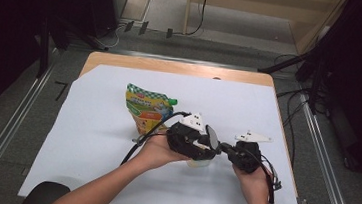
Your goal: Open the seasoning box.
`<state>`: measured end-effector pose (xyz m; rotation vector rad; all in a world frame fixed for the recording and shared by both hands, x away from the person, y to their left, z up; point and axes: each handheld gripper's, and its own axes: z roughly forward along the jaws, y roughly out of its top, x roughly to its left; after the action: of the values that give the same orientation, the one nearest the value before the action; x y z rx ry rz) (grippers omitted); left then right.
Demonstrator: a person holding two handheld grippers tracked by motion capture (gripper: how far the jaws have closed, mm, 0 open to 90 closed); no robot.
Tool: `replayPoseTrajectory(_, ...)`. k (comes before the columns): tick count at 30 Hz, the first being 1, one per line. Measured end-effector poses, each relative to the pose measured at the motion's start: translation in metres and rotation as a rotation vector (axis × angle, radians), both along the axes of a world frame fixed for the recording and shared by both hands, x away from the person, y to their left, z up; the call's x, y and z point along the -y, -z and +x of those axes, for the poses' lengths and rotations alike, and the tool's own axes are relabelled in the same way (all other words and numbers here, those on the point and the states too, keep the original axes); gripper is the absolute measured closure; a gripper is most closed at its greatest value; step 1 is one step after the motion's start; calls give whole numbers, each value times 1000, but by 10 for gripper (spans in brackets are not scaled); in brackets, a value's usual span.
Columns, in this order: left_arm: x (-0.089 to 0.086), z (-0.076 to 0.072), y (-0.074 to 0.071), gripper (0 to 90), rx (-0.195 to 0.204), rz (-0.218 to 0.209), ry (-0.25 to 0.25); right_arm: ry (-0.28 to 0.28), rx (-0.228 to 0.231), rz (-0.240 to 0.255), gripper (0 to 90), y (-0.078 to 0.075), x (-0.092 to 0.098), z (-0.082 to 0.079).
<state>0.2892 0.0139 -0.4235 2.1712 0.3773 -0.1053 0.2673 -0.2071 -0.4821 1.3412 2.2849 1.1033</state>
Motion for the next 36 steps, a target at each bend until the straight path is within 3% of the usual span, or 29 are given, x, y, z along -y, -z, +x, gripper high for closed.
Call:
replayPoseTrajectory(2, 5, 2, -2, 688, -15, -8, 15, -1, -1, -4, 900, 0, 0, -1)
replayPoseTrajectory(8, 15, 11, 1, 762, -58, -36, 57, 2, -6, 6, 900, -1, 0, -3)
replayPoseTrajectory(10, 20, 12, 2, 768, -55, -26, 79, 6, -6, 1, 900, -1, -1, -5)
replayPoseTrajectory(15, 17, 14, 1, 765, -75, -26, 80, 3, -4, 9, 900, -1, 1, -6)
replayPoseTrajectory(20, 6, 18, -4, 692, -104, -15, 74, 16, 13, 40, 900, -8, 7, -14)
replayPoseTrajectory(22, -2, 19, -6, 655, -85, -17, 64, 19, 14, 48, 897, -11, 10, -20)
replayPoseTrajectory(25, -10, 20, -7, 603, -97, -31, 58, 11, 6, 57, 862, -13, 11, -30)
replayPoseTrajectory(29, -18, 22, -5, 551, -121, -15, 58, -18, 7, 58, 833, -15, 8, -45)
replayPoseTrajectory(36, -32, 22, -8, 494, -91, 21, 44, -100, -15, 108, 776, -18, 0, -71)
